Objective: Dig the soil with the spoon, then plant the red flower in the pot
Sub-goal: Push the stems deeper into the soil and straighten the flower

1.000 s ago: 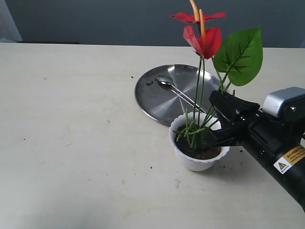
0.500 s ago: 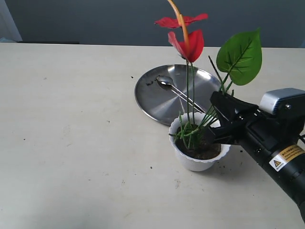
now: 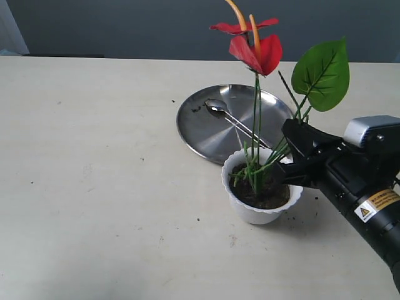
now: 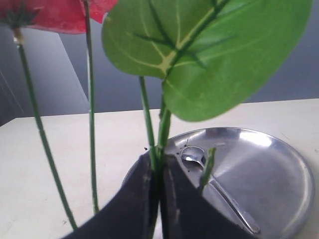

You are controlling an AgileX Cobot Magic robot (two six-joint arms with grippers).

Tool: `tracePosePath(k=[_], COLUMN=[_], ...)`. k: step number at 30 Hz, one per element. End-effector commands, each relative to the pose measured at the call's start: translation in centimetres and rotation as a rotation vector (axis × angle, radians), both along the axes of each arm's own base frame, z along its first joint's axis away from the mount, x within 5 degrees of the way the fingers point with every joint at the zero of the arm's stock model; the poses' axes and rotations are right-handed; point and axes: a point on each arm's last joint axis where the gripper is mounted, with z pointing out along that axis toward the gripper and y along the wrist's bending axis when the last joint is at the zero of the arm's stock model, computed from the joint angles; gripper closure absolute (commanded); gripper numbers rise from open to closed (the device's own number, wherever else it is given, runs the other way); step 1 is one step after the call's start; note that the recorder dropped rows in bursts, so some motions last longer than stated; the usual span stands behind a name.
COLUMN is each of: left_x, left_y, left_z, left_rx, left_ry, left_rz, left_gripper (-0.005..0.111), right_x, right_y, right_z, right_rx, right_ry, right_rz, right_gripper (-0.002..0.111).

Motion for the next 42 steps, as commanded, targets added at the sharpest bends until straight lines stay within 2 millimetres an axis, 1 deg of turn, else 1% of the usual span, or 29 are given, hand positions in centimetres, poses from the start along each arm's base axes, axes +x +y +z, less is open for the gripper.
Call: tracePosePath(k=[1, 7, 16, 18, 20, 22, 24, 31, 37, 42], left_x=[-0.05, -0.05, -0.04, -0.04, -0.04, -0.04, -0.04, -0.04, -0.04, -0.04], left_y=[-0.02, -0.02, -0.02, -0.02, -0.02, -0.02, -0.02, -0.02, -0.02, -0.02], left_z=[0.18, 0.18, 0.21, 0.21, 0.21, 0.21, 0.21, 0.21, 0.21, 0.21], left_rx=[-0.005, -0.005, -0.005, -0.005, -0.005, -0.005, -0.005, -0.005, -0.005, -0.005], left_ry=[-0.011, -0.011, -0.014, -0.014, -0.014, -0.014, -0.014, -0.014, -0.014, -0.014], left_rz=[-0.004, -0.004, -0.004, -0.004, -0.004, -0.004, -0.004, -0.004, -0.004, -0.004], left_gripper=[0.106, 0.106, 0.106, 0.106, 0.106, 0.106, 0.106, 0.106, 0.106, 0.106], right_x=[-0.79, -0.66, -0.68, -0.68, -0.68, -0.68, -0.68, -0.73, -0.79, -0.89], right_y=[-0.36, -0.57, -0.54, -0.54, -0.54, -0.54, -0.54, -0.46, -0.34, -0.21], right_z=[-1.92, -1.93, -1.93, -1.93, -1.93, -1.93, -1.93, -1.84, -1.11, -1.07], right_rx=[-0.121, -0.117, -0.118, -0.118, -0.118, -0.118, -0.118, -0.116, -0.091, -0.091], right_ry=[0.092, 0.095, 0.095, 0.095, 0.095, 0.095, 0.095, 0.09, 0.062, 0.058], right_rz=[0.035, 0.006, 0.01, 0.01, 0.01, 0.01, 0.01, 0.021, 0.036, 0.055], right_gripper=[0.109, 0.109, 0.108, 0.101, 0.09, 0.081, 0.078, 0.078, 0.078, 0.078])
